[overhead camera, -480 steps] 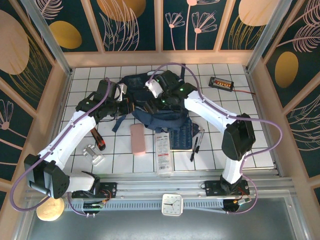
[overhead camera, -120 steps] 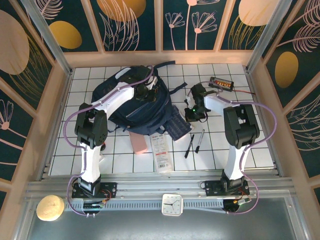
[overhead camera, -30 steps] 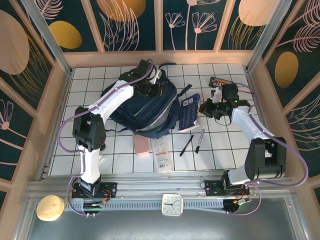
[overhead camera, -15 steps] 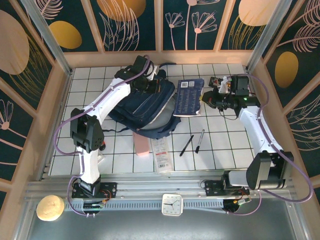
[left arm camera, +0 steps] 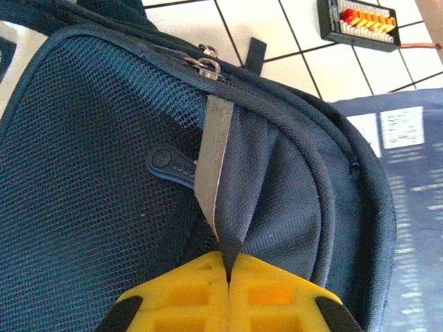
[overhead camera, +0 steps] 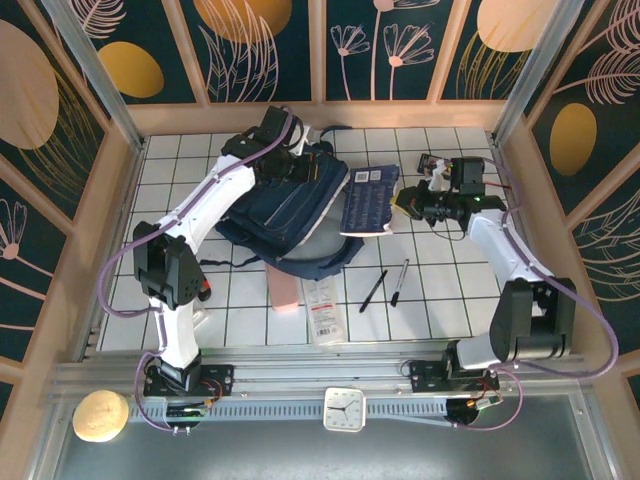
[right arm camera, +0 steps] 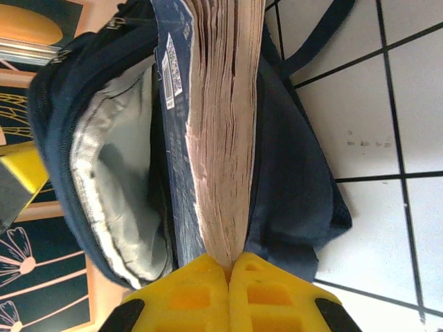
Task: Pack books, pencil case, and school supplies into a backpack
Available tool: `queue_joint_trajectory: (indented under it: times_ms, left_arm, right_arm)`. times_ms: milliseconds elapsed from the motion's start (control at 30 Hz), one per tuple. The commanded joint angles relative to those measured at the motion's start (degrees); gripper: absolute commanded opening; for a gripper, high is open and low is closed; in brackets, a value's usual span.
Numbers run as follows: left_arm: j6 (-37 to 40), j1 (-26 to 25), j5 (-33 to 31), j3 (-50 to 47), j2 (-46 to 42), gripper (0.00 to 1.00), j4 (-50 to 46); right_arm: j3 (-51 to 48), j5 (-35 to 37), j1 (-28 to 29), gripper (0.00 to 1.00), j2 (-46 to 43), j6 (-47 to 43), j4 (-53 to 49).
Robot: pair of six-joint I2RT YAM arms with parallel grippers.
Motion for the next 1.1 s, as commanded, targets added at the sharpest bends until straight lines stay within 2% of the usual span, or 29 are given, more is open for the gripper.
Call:
queue_joint_trajectory:
  times_ms: [0, 167, 300, 467, 533, 567, 633, 667, 700, 767, 867, 1067]
  left_arm:
    - [-2.02, -0.02, 2.96, 0.74, -3.74, 0.00, 4.70]
    - [-2.20, -0.06, 3.96, 0.03, -3.77, 0.00, 6.21]
    - [-2.32, -0.06, 4.60, -0.63, -3.70, 0.00, 7.29]
    - [-2.64, -0.06, 5.65, -0.77, -3.21, 0.00, 8.27]
    - [-2.59, -0.06, 5.66, -0.58, -2.84, 0.00, 8.37]
    - [-2.52, -0.05, 5.57, -0.57, -2.76, 0.00, 8.40]
    - [-2.57, -0.02, 5.25, -0.68, -2.40, 0.00, 8.52]
    - [-2.50, -0.05, 4.91, -0.76, -2.12, 0.00, 8.62]
    - [-2.51, -0.05, 4.58, -0.85, -2.00, 0.00, 8.63]
    - [-2.68, 0.15, 3.78, -1.00, -1.66, 0.00, 9.06]
    - [-3.07, 0.45, 3.22, -0.95, -1.09, 0.00, 9.92]
    - [-3.22, 0.65, 4.31, -0.12, 1.53, 0.00, 9.79]
  right_arm:
    - [-0.58, -3.41, 2.24, 0.00, 2.15, 3.17, 8.76]
    - [1.53, -4.58, 6.73, 0.00, 10.33, 7.07, 15.87]
    - [3.49, -5.35, 11.00, 0.00, 18.33, 15.03, 27.21]
    - [11.66, -3.39, 16.61, 0.00, 30.51, 22.39, 37.55]
    - [15.99, -2.75, 18.14, 0.00, 34.04, 22.54, 37.78]
    - [18.18, -2.64, 18.55, 0.04, 35.00, 21.34, 35.17]
    - [19.86, -0.88, 18.96, 0.35, 33.94, 17.47, 28.38]
    - [19.18, 1.15, 18.86, 0.47, 31.90, 14.88, 24.70]
    - [18.69, 2.82, 18.58, 0.54, 30.09, 12.43, 20.85]
    - [18.10, 5.16, 17.86, 0.60, 26.18, 6.88, 12.10]
    - [14.79, 8.50, 16.83, 0.62, 19.64, 2.59, 4.26]
    - [5.66, 16.33, 15.07, 0.62, 4.95, 0.44, -7.49]
